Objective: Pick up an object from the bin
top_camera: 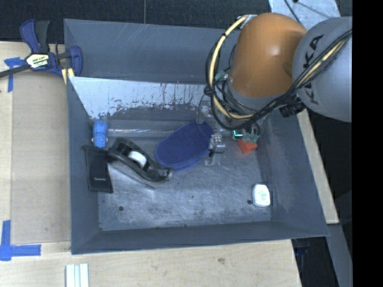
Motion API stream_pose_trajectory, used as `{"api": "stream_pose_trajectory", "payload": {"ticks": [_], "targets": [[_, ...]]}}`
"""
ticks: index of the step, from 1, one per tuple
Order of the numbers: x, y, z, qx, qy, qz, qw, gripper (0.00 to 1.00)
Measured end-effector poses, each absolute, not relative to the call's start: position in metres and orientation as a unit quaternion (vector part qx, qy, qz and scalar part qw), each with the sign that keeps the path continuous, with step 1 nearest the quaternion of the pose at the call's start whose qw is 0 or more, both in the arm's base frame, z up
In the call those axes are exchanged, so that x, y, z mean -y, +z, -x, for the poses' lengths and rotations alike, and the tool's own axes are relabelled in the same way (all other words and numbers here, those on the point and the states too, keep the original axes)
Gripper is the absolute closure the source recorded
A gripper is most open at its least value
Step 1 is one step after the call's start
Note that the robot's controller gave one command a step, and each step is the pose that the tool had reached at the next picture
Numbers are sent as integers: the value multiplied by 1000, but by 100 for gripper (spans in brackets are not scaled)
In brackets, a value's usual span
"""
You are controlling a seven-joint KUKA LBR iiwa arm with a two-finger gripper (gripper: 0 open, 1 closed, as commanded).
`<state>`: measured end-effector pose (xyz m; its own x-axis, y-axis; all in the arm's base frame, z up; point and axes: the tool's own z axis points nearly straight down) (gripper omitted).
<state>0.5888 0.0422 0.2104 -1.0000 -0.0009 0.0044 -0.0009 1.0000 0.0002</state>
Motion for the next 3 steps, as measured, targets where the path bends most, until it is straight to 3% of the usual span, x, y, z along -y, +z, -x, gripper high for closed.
{"api": "stream_pose_trajectory", "payload": {"ticks": [1,2,3], "targets": [[-37,271,-563,979,1,-203,-4,0],[-34,160,-593,971,-1,-239,2,0],[9,81,-623,938,-1,-347,-2,0]]}}
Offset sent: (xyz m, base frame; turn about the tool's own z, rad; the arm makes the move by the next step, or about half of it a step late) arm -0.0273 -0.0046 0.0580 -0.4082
